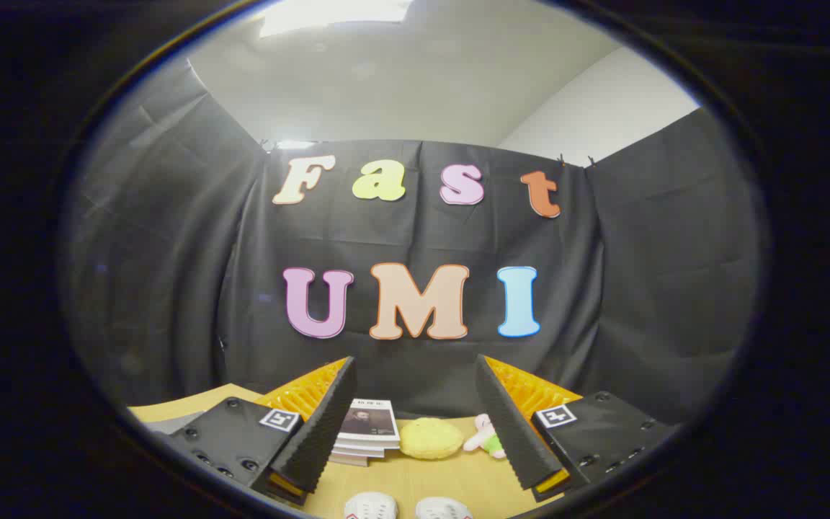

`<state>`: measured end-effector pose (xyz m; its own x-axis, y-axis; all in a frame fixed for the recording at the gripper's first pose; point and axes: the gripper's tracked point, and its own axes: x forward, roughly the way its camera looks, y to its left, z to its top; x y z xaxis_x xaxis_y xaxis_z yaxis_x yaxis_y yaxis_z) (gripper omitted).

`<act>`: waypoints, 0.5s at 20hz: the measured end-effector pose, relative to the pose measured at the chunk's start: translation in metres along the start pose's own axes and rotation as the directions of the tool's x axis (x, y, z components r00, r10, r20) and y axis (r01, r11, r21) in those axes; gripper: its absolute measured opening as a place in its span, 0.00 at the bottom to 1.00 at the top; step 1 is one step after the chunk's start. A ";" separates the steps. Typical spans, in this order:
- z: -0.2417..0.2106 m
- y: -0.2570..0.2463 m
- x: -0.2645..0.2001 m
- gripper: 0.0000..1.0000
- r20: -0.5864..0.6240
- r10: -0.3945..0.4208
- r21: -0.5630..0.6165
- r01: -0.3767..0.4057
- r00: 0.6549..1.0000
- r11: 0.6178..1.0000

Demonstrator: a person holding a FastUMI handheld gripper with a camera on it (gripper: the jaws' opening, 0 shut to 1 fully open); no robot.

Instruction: Open the storage box then place both shoes into the box .Put the left shoe in first, then the right shoe, with the right side of both shoes facing outward in a uniform manner.

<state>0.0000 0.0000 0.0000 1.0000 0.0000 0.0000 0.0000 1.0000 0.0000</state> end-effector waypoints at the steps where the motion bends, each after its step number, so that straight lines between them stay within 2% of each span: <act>1: 0.001 -0.001 -0.003 1.00 0.003 0.000 0.003 0.000 1.000 1.000; 10: 0.006 -0.005 -0.014 1.00 0.022 0.021 -0.002 -0.021 1.000 1.000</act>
<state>-0.0143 -0.0052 0.0056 0.9995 0.0208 0.0217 -0.0207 0.9998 -0.0024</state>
